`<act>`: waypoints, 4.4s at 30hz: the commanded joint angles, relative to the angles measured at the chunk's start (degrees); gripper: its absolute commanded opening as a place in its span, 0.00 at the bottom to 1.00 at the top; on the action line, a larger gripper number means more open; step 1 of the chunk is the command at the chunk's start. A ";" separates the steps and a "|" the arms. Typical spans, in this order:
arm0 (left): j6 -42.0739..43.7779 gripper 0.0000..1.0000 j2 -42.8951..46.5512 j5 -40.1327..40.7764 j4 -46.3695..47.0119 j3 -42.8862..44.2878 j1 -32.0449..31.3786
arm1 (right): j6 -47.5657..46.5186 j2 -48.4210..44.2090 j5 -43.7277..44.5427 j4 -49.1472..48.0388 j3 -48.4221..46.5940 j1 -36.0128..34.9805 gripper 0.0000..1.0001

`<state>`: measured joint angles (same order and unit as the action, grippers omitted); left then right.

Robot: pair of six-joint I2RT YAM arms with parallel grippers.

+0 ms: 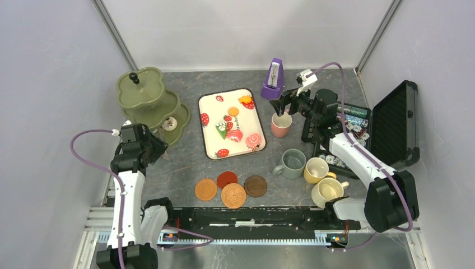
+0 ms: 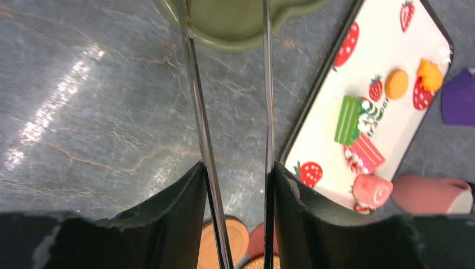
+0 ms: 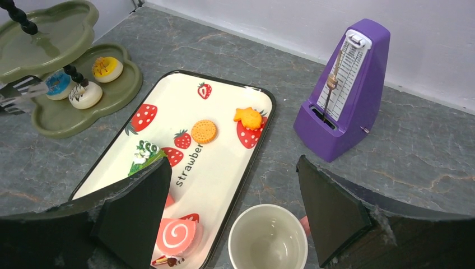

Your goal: Serve the afternoon tea

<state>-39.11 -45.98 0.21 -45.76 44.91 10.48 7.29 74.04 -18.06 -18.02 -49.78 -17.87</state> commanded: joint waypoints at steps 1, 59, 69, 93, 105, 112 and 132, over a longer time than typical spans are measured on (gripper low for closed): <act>2.91 0.51 2.56 -8.03 -2.35 1.18 -0.23 | 0.95 0.79 -1.28 -2.63 -0.34 0.20 0.90; 4.14 0.53 -36.31 27.04 -3.75 23.63 -60.88 | -2.87 3.61 2.16 1.31 -2.16 0.24 0.92; 3.42 0.48 -39.26 28.82 -3.90 23.76 -60.93 | -2.97 3.65 2.38 1.45 -2.25 0.29 0.92; 5.17 0.26 -37.77 34.72 -8.16 29.30 -60.92 | -2.72 3.35 2.45 1.48 -2.25 0.29 0.92; 10.44 0.24 -38.01 45.74 -14.96 40.35 -58.48 | -2.65 3.43 2.40 1.45 -2.25 0.29 0.92; 14.43 0.25 -37.87 44.94 -14.87 43.37 -51.29 | -2.72 3.47 2.42 1.50 -2.25 0.31 0.92; 22.08 0.24 -36.18 47.46 -15.04 42.90 -40.89 | -2.72 3.94 2.23 1.36 -2.34 0.21 0.92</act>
<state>-20.45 -85.23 44.93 -61.23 86.32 -31.42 5.06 79.22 -16.23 -15.46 -49.80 -17.85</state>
